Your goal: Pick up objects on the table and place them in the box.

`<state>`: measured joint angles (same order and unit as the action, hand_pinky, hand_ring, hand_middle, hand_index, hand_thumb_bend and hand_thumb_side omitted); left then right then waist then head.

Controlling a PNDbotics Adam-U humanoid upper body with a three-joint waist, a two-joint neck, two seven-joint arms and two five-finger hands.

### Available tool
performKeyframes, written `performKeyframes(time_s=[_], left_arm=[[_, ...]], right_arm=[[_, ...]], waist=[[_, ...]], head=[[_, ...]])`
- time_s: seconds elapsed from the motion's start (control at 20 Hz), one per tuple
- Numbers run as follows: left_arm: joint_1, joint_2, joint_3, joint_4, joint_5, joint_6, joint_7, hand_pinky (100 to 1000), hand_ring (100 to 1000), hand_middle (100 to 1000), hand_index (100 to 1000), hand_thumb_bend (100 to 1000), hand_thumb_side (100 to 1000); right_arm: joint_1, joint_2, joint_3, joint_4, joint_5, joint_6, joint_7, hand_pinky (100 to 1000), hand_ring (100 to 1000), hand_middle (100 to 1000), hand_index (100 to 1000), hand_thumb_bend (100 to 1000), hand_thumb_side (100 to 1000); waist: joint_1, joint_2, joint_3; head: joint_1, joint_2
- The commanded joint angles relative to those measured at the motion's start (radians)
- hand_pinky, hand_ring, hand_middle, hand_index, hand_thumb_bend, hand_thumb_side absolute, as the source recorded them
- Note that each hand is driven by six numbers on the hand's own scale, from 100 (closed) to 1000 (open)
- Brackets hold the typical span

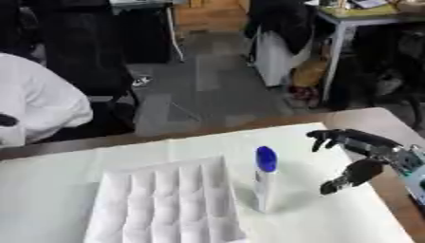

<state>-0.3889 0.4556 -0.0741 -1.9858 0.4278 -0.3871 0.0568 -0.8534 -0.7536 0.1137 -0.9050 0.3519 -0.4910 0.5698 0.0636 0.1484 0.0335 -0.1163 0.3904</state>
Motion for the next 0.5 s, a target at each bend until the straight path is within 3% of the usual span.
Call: performKeyframes(time_s=[0.05, 0.5], left_arm=[[-0.018, 0.007, 0.004, -0.014, 0.009, 0.001, -0.006, 658, 415, 721, 746, 486, 854], [-0.033, 0.001, 0.002, -0.014, 0.013, 0.004, -0.015, 659, 413, 720, 745, 486, 854]], right_arm=[[-0.034, -0.011, -0.015, 0.001, 0.009, -0.006, -0.003, 838, 975, 716, 1000, 960, 552], [-0.08, 0.015, -0.008, 0.022, 0.034, -0.013, 0.023, 835, 971, 724, 1000, 962, 538]], waist=[[-0.005, -0.008, 0.007], [-0.008, 0.008, 0.025]], head=[[-0.012, -0.017], [-0.027, -0.009]])
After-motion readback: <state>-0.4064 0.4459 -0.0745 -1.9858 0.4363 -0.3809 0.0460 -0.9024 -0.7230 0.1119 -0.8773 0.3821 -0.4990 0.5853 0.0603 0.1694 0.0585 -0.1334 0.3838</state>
